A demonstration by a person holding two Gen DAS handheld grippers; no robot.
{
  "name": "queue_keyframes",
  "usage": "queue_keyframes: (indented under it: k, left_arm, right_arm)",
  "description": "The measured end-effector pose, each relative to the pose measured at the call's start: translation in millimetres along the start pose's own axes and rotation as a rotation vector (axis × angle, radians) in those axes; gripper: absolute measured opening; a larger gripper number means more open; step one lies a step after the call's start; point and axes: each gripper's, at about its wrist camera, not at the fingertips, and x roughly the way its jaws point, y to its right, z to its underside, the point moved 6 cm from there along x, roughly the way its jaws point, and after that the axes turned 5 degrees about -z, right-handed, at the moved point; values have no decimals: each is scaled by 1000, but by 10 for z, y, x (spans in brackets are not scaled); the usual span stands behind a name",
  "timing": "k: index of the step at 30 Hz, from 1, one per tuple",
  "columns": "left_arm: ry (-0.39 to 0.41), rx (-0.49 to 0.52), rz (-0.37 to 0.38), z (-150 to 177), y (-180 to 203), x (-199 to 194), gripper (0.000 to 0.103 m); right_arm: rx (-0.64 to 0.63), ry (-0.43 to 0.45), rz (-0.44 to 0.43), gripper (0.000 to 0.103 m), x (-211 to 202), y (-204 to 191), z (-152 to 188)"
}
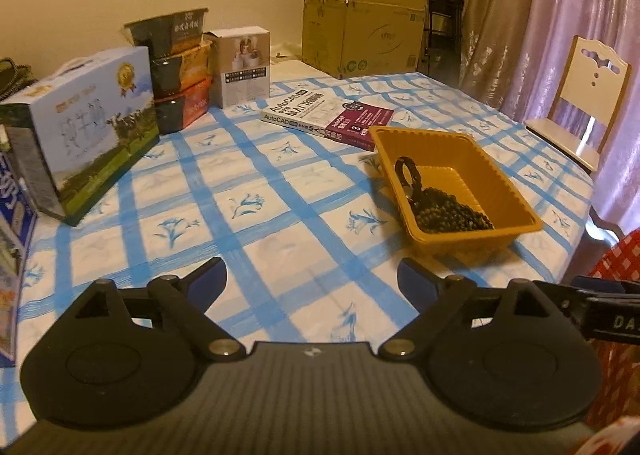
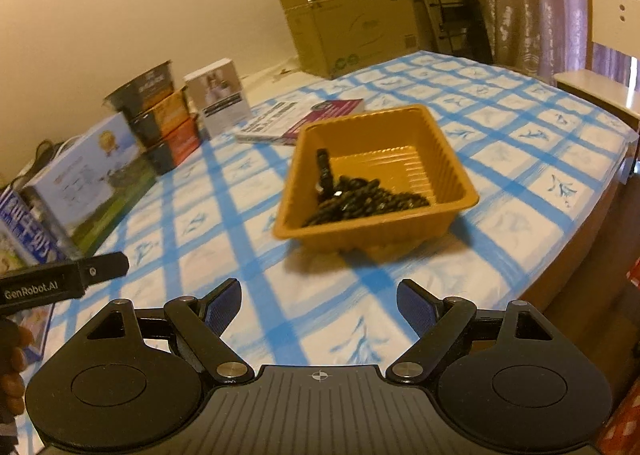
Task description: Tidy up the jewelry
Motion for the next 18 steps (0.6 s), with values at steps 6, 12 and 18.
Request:
queue_keyframes:
  k: [6, 12, 18]
  left_arm:
    - [-8, 24, -9, 164, -21, -362, 91]
    - [-34, -1, -1, 405, -73, -617, 91]
    - [-64, -13, -20, 569, -133, -734, 91]
  right_arm:
    - [-60, -29, 11, 85, -200, -198, 180]
    - [-100, -53, -14, 85, -359, -355, 324]
    - [-133, -59, -40, 85, -468, -490, 425]
